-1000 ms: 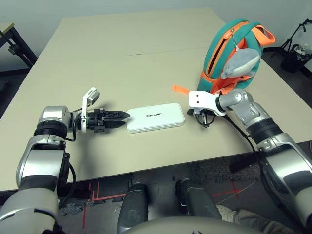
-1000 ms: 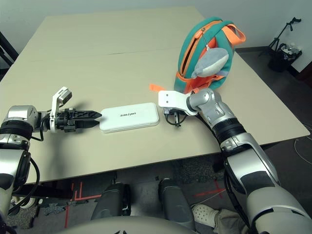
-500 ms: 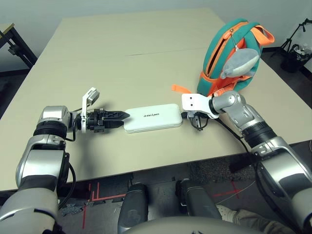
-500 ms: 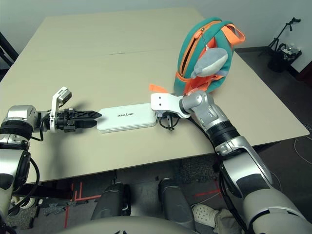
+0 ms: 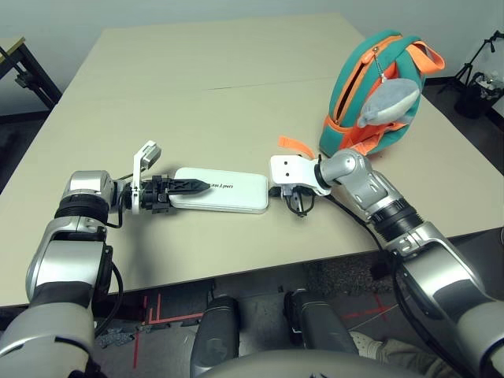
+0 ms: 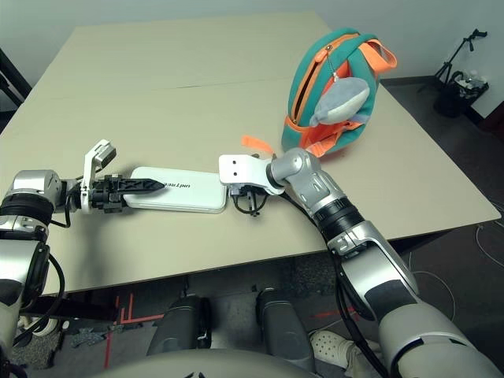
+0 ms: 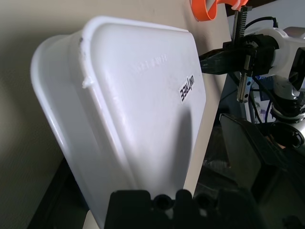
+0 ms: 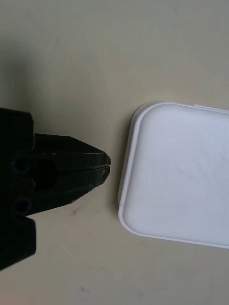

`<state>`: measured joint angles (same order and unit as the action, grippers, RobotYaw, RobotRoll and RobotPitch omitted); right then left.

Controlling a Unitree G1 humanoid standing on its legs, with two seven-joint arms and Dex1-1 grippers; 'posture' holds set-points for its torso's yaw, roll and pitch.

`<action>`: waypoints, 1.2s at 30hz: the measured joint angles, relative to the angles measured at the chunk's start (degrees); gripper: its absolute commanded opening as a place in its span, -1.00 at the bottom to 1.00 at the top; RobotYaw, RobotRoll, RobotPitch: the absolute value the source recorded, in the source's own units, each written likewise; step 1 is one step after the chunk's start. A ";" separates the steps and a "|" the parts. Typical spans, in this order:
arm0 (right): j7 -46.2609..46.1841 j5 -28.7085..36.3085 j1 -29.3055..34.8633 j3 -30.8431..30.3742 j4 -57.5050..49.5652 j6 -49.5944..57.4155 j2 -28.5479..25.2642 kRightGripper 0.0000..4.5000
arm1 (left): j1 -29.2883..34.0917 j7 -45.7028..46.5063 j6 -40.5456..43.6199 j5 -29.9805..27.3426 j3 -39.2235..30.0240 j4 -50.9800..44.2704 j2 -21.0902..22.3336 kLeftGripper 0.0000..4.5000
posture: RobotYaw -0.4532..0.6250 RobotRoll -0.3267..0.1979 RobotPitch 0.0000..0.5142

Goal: Put the pencil case into the backpack and zip it.

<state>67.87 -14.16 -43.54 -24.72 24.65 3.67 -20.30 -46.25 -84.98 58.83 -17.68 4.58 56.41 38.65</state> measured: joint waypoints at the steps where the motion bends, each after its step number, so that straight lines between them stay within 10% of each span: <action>1: 0.00 0.00 0.15 0.00 0.00 -0.11 -0.12 -0.99 | 0.10 -0.06 -0.69 -0.06 -0.14 -0.10 -0.02 1.00 | -0.25 0.25 -0.67; 12: 0.01 4.05 4.45 3.51 -3.42 2.44 -5.54 -1.00 | 0.40 1.13 -1.36 -0.88 -3.69 -1.09 -0.29 0.83 | -0.20 0.25 -0.69; 20: -0.88 16.78 12.14 18.88 -13.10 16.08 -14.48 0.12 | 2.46 1.88 0.33 -5.13 -8.41 -4.66 -0.33 -0.36 | -0.22 0.25 -0.77; 25: -2.24 19.11 15.21 21.40 -15.37 18.69 -18.22 0.94 | 4.17 3.04 0.50 -6.58 -10.02 -7.11 -0.33 -0.38 | -0.26 0.25 -0.76; 36: -9.95 28.94 23.10 35.24 -22.63 30.68 -22.13 1.00 | 5.22 9.98 -1.92 -9.73 -16.23 -11.31 -1.99 -0.38 | -0.27 0.25 -0.75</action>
<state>57.92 14.78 -20.44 10.52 2.02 34.36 -42.43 -41.02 -75.00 56.91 -27.42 -11.65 45.11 36.65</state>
